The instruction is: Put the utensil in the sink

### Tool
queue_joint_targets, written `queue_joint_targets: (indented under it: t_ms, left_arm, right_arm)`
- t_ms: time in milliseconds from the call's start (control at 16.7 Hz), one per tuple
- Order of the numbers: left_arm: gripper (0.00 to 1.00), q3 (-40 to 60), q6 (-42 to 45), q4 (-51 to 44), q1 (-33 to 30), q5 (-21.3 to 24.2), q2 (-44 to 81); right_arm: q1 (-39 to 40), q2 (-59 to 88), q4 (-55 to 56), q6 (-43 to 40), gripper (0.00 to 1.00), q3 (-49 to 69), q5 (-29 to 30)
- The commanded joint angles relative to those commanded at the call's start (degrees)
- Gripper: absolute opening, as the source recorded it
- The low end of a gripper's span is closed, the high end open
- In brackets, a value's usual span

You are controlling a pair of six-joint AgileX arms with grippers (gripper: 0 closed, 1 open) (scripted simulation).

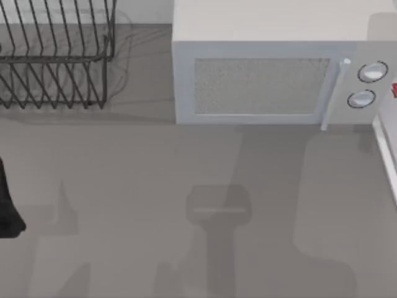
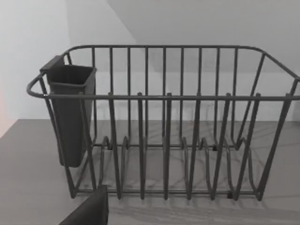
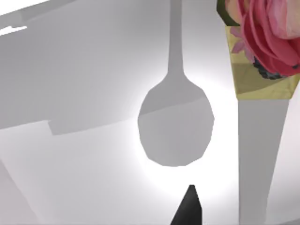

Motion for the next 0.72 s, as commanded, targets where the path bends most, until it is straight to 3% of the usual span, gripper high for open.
queue_joint_targets:
  t_ms: [720]
  left_arm:
    - [1.00, 0.00, 0.00, 0.00, 0.00, 0.00, 0.00]
  right_arm:
    - [0.00, 0.00, 0.00, 0.00, 0.90, 0.00, 0.00]
